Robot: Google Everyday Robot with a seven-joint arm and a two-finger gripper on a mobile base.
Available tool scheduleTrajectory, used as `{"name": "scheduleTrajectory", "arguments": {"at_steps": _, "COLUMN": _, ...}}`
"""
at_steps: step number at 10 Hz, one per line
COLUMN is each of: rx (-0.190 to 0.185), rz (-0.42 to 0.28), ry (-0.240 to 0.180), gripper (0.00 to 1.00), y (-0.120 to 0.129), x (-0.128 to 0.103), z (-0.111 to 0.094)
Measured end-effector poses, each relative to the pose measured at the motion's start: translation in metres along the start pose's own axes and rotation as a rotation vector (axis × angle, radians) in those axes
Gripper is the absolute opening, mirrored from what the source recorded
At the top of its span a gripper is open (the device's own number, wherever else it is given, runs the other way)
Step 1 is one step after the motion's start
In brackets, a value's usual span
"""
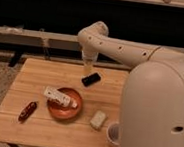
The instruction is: Place the eraser on the white sponge
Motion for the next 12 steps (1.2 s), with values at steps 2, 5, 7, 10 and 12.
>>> {"name": "scheduleTrajectory", "arguments": {"at_steps": 2, "rx": -0.019, "rz": -0.020, "ry": 0.007, "gripper": 0.80, "y": -0.012, "x": 0.013, "z": 0.019}}
{"name": "scheduleTrajectory", "arguments": {"at_steps": 5, "rx": -0.071, "rz": -0.055, "ry": 0.006, "gripper": 0.80, "y": -0.010, "x": 0.008, "z": 0.071}}
{"name": "scheduleTrajectory", "arguments": {"at_steps": 7, "rx": -0.097, "rz": -0.080, "ry": 0.021, "gripper": 0.80, "y": -0.012, "x": 0.004, "z": 0.097}}
{"name": "scheduleTrajectory", "arguments": {"at_steps": 10, "rx": -0.128, "rz": -0.087, "ry": 0.054, "gripper": 0.80, "y": -0.020, "x": 0.014, "z": 0.123}}
{"name": "scheduleTrajectory", "arguments": {"at_steps": 12, "rx": -0.152, "rz": -0.079, "ry": 0.063, "gripper": 0.80, "y": -0.021, "x": 0.026, "z": 0.133}}
